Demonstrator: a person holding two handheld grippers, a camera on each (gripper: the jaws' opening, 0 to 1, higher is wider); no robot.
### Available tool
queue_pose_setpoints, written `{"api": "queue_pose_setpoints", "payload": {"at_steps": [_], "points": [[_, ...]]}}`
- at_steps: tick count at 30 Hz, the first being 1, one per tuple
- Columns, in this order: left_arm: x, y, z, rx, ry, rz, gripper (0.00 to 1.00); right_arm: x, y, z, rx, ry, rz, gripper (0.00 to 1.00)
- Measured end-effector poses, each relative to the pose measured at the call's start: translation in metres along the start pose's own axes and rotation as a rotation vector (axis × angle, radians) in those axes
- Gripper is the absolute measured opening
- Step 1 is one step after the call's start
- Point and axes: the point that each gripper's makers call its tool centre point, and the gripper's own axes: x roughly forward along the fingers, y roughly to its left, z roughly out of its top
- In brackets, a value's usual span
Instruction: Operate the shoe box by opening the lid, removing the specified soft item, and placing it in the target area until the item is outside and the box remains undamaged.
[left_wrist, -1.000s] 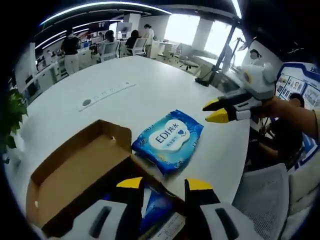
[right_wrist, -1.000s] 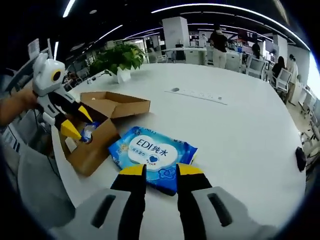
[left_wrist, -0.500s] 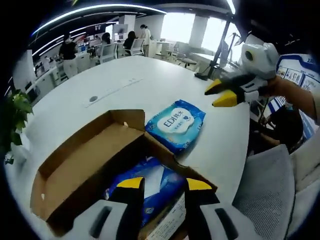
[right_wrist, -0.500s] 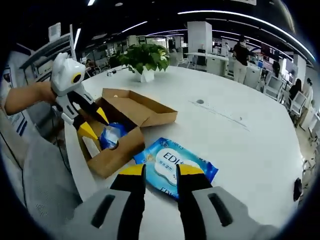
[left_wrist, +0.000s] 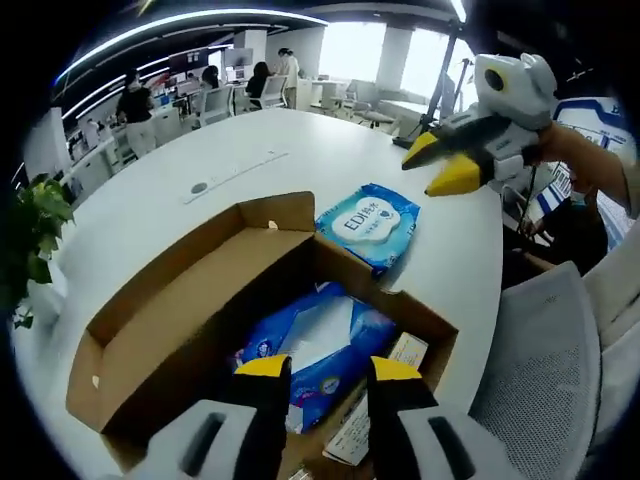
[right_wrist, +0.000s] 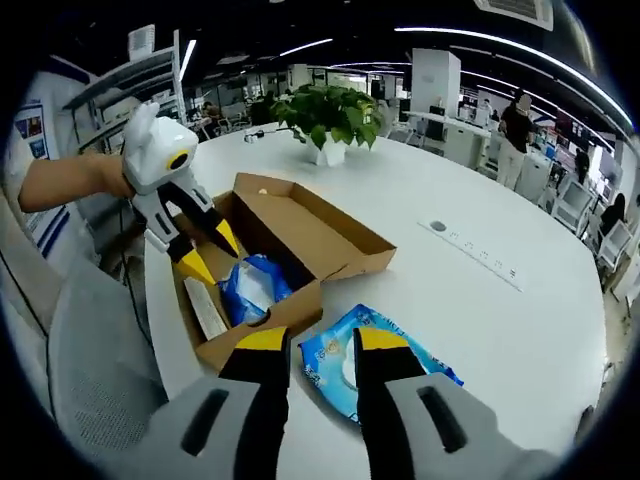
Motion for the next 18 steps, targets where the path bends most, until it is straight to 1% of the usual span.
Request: {"api": "queue_pose_setpoints", "payload": {"at_steps": [5, 10, 12, 13, 14, 18], "points": [[0.003, 0.002, -0.005, 0.037, 0.01, -0.028, 0.3, 0.013, 0.008, 0.005, -0.035, 0.012, 0.03, 0.24], [0.006, 0.004, -0.003, 0.078, -0.001, -0.051, 0.28, 0.026, 0.016, 0.008, -0.066, 0.027, 0.056, 0.24], [0.008, 0.003, -0.001, 0.102, -0.003, -0.072, 0.25, 0.032, 0.02, 0.009, -0.083, 0.037, 0.067, 0.24], [0.009, 0.001, -0.002, 0.123, 0.008, -0.104, 0.22, 0.035, 0.021, 0.009, -0.088, 0.039, 0.07, 0.24], [0.009, 0.001, -0.002, 0.126, 0.018, -0.113, 0.2, 0.038, 0.023, 0.01, -0.096, 0.042, 0.078, 0.24], [0.013, 0.002, -0.003, 0.18, 0.041, -0.138, 0.21, 0.048, 0.029, 0.012, -0.115, 0.054, 0.098, 0.24]]}}
